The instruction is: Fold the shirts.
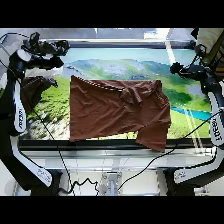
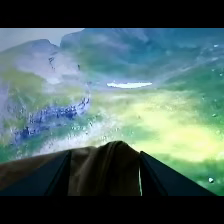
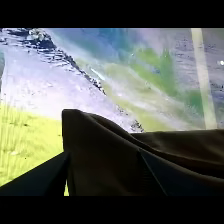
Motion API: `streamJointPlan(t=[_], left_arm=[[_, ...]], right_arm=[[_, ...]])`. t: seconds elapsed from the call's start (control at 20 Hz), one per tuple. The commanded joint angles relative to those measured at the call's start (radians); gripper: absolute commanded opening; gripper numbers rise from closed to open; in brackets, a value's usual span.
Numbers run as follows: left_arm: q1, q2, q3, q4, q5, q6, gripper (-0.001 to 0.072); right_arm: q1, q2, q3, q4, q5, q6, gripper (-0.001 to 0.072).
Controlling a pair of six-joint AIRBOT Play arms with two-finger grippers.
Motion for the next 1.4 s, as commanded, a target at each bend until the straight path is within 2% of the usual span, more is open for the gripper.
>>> streamJointPlan(t=[0.0,0.1,0.25,0.4,0.5,0.6,0.75,0.95,1.35], left_arm=[[0.001,0.011,0.089,0.076,-0.148,0.006,0.0555],[0.001,0.058,0.092,0.193,-0.198,-0.005,0.0555],[0.004,0.137,0.092,0.307,-0.315,-0.011,0.056],[0.052,0.154,0.075,0.223,-0.465,-0.047,0.056],[0.093,0.153,0.024,0.06,-0.515,-0.058,0.056],[0.1,0.153,-0.034,0.028,-0.547,-0.06,0.0559],[0.1,0.153,-0.126,0.035,-0.578,-0.065,0.0559],[0.1,0.153,-0.262,0.033,-0.579,-0.061,0.0559],[0.099,0.153,-0.389,-0.04,-0.511,-0.057,0.0559]], right_arm=[[-0.001,0.012,0.028,-0.155,-0.156,0.004,0.0473],[-0.012,0.029,0.058,-0.296,-0.29,0.048,0.0473],[-0.059,0.084,0.078,-0.337,-0.408,0.052,0.0473],[-0.106,0.13,0.078,-0.332,-0.545,0.017,0.0472],[-0.131,0.132,0.075,-0.311,-0.678,-0.033,0.0426],[-0.146,0.132,0.043,-0.291,-0.75,-0.034,0.0426],[-0.151,0.132,-0.049,-0.22,-0.763,-0.034,0.043],[-0.152,0.132,-0.229,-0.19,-0.709,-0.034,0.0483],[-0.152,0.132,-0.483,-0.097,-0.511,-0.033,0.0481]])
